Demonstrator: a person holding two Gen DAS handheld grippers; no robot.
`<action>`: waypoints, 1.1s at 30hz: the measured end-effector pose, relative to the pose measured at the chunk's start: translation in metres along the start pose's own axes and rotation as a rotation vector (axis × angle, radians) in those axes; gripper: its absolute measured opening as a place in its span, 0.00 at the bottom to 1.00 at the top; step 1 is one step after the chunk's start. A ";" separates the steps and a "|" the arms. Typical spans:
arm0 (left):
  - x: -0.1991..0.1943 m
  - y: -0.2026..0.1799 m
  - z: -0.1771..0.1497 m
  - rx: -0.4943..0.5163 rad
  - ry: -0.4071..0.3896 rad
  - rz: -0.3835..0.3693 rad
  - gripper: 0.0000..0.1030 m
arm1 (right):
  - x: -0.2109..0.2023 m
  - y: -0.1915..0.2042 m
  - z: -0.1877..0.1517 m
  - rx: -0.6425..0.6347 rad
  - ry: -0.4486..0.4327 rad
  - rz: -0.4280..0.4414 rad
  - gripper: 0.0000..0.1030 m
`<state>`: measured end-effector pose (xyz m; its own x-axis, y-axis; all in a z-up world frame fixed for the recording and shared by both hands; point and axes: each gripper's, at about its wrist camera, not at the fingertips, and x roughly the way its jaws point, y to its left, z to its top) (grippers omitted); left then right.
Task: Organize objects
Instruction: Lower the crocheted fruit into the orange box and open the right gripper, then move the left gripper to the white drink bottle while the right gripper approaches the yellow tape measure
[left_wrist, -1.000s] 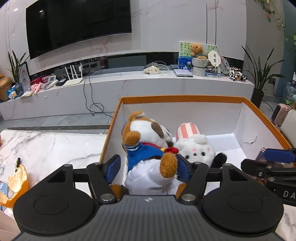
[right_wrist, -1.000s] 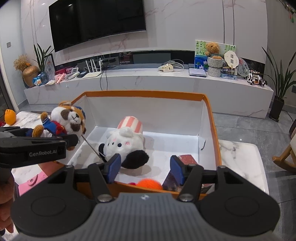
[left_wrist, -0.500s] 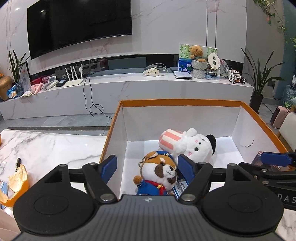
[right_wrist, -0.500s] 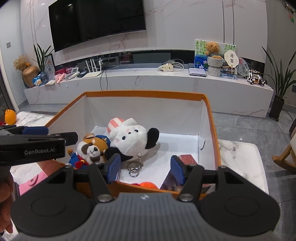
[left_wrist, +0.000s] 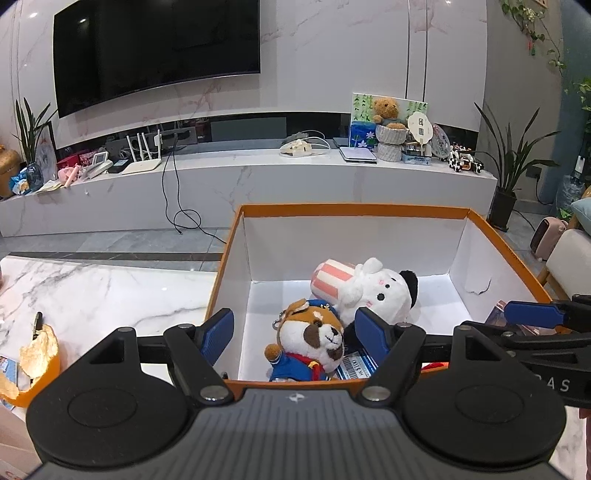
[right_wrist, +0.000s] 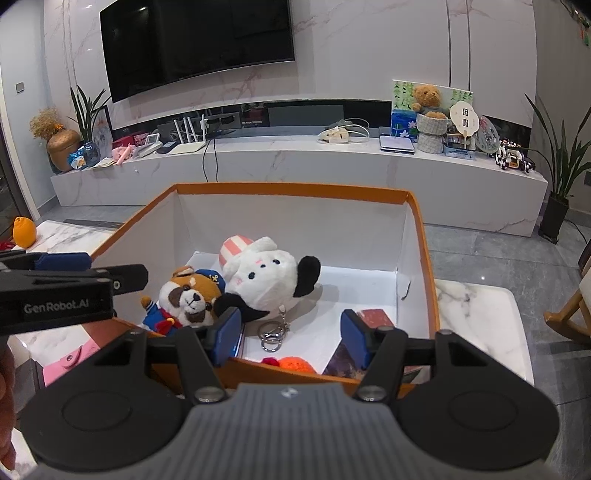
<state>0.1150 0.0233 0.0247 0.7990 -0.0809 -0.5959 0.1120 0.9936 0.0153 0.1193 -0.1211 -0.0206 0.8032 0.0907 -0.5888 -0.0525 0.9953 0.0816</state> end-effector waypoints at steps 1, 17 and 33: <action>-0.001 0.000 0.000 0.000 0.001 -0.001 0.83 | -0.001 0.000 0.000 -0.001 -0.001 0.001 0.60; -0.036 0.007 -0.007 -0.026 -0.027 -0.004 0.85 | -0.027 0.001 0.000 -0.026 -0.018 -0.001 0.64; -0.062 0.032 -0.027 -0.111 0.014 -0.094 0.86 | -0.063 0.007 -0.010 -0.024 -0.024 0.022 0.65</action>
<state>0.0535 0.0619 0.0403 0.7797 -0.1739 -0.6016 0.1193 0.9843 -0.1299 0.0623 -0.1191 0.0094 0.8154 0.1124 -0.5679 -0.0844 0.9936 0.0754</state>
